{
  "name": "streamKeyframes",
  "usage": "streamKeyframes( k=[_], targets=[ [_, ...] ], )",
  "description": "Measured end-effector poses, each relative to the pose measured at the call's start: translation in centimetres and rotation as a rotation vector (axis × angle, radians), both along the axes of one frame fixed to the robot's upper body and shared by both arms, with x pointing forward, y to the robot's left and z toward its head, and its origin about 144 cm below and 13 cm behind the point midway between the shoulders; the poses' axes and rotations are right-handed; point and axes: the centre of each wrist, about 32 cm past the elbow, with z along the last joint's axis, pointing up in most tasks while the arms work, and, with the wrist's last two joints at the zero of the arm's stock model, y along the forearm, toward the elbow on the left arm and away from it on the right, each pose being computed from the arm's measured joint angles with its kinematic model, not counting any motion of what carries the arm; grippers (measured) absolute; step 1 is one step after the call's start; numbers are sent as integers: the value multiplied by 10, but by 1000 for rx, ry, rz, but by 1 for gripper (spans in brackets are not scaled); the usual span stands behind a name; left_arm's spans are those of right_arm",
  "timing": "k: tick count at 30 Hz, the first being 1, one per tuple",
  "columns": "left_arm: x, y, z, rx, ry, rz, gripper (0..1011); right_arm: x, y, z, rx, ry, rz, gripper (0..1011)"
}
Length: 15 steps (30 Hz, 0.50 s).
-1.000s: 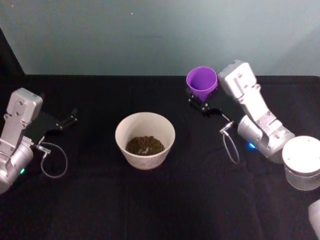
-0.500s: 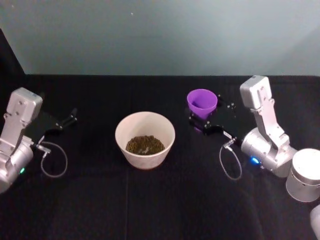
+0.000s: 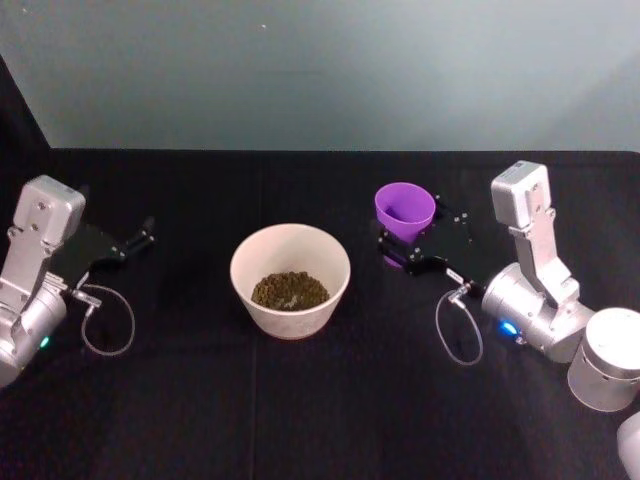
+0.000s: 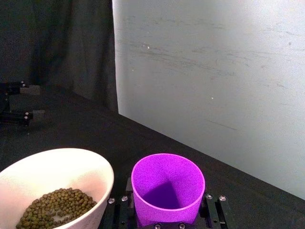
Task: Pick up the cup and pour the mung beans from the cup into the bowl.
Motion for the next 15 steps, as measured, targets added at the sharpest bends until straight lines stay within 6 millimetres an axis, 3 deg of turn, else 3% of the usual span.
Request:
streamKeyframes(
  k=[15],
  targets=[
    [0,0,0,0,0,0,1000,0,-1,5,-24,-25,13,730]
  ],
)
